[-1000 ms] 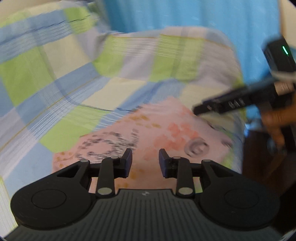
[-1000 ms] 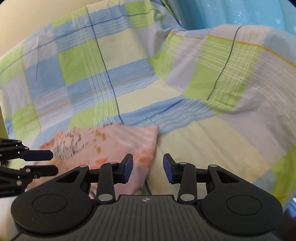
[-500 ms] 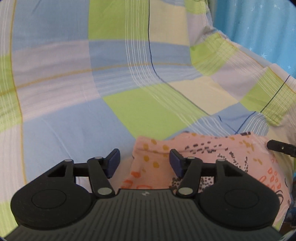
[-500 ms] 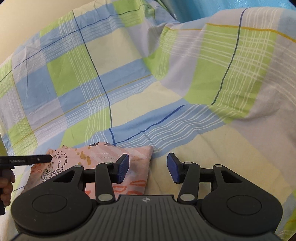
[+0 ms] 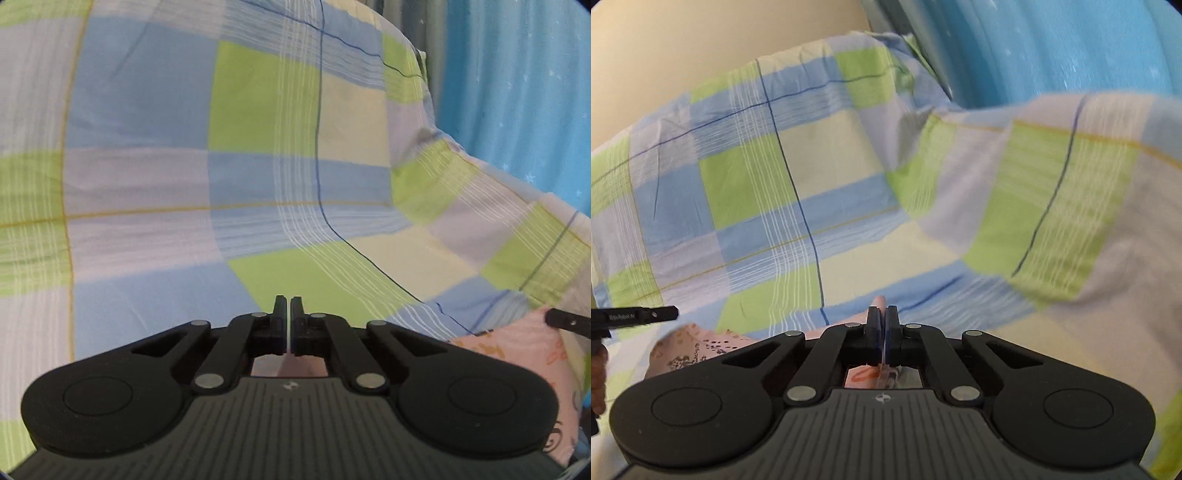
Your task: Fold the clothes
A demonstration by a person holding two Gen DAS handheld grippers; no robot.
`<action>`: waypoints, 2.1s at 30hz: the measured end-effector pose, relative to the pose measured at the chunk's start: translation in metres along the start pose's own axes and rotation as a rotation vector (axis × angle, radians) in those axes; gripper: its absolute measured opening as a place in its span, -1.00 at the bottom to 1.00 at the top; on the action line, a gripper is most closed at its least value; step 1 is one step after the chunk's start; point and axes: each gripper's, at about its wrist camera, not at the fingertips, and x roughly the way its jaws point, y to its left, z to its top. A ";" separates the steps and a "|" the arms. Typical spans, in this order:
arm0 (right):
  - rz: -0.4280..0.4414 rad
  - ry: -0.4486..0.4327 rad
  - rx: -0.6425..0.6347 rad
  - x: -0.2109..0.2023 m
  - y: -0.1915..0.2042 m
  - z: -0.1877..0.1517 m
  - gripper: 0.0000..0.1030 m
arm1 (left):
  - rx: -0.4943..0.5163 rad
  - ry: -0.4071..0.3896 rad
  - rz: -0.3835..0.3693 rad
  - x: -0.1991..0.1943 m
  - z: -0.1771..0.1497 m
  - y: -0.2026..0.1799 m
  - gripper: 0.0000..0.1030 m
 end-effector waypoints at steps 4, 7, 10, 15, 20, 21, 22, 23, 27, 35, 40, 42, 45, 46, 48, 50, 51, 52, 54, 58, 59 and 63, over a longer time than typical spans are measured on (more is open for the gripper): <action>-0.040 0.085 0.012 0.018 -0.004 -0.010 -0.99 | 0.030 0.101 0.008 0.017 -0.008 0.001 -1.00; -0.054 0.120 0.010 0.022 -0.008 -0.016 -0.80 | -0.009 0.118 -0.055 0.014 -0.003 0.004 -0.75; -0.049 0.106 0.050 0.017 -0.015 -0.016 -0.46 | -0.035 0.114 -0.086 0.013 -0.002 0.007 -0.14; -0.017 0.114 0.098 0.021 -0.019 -0.018 -0.31 | 0.011 0.195 -0.079 0.030 -0.016 0.004 -0.50; -0.013 0.123 0.073 0.023 -0.012 -0.019 -0.97 | -0.021 0.121 -0.102 0.022 -0.010 0.008 -0.96; -0.022 0.105 0.070 0.020 -0.010 -0.017 -0.98 | -0.019 0.085 -0.100 0.017 -0.007 0.008 -0.97; -0.022 0.074 0.064 0.015 -0.008 -0.013 -0.98 | -0.025 0.050 -0.105 0.013 -0.004 0.009 -0.97; -0.022 0.049 0.055 0.011 -0.006 -0.009 -0.98 | -0.032 0.037 -0.109 0.011 -0.002 0.010 -0.97; -0.038 0.050 0.024 0.014 -0.003 -0.007 -0.99 | -0.004 0.089 -0.082 0.024 -0.009 0.008 -0.97; -0.096 0.029 0.049 0.012 -0.012 -0.010 -0.99 | 0.001 0.038 -0.045 0.022 -0.008 0.013 -0.97; -0.073 -0.021 0.037 0.001 -0.010 0.002 -0.98 | -0.026 0.009 -0.034 0.016 -0.001 0.016 -1.00; -0.033 0.004 0.030 0.004 -0.004 0.001 -0.94 | 0.030 0.031 -0.032 0.017 -0.002 0.009 -1.00; 0.056 0.049 -0.022 0.009 0.018 -0.002 -0.78 | 0.124 0.088 -0.121 0.017 -0.006 -0.011 -0.97; 0.085 0.065 -0.044 0.011 0.026 -0.002 -0.78 | 0.156 0.108 -0.157 0.017 -0.007 -0.019 -0.95; 0.145 0.090 -0.121 0.014 0.048 -0.004 -0.76 | 0.219 0.148 -0.229 0.018 -0.010 -0.034 -0.85; 0.185 0.118 -0.234 0.019 0.074 -0.008 -0.76 | 0.308 0.191 -0.259 0.021 -0.020 -0.050 -0.84; 0.197 0.135 -0.281 0.023 0.085 -0.010 -0.76 | 0.344 0.197 -0.259 0.023 -0.025 -0.055 -0.84; 0.217 0.156 -0.316 0.027 0.094 -0.014 -0.76 | 0.354 0.185 -0.253 0.024 -0.028 -0.056 -0.84; 0.226 0.193 -0.363 0.037 0.104 -0.021 -0.77 | 0.317 0.163 -0.238 0.026 -0.027 -0.050 -0.90; 0.132 0.165 -0.372 0.042 0.099 -0.023 -0.83 | 0.235 0.131 -0.154 0.028 -0.024 -0.033 -0.91; 0.102 0.153 -0.362 0.042 0.095 -0.022 -0.87 | 0.219 0.130 -0.119 0.028 -0.023 -0.029 -0.94; 0.046 0.120 -0.293 0.032 0.077 -0.015 -0.64 | 0.171 0.126 -0.090 0.023 -0.016 -0.014 -0.93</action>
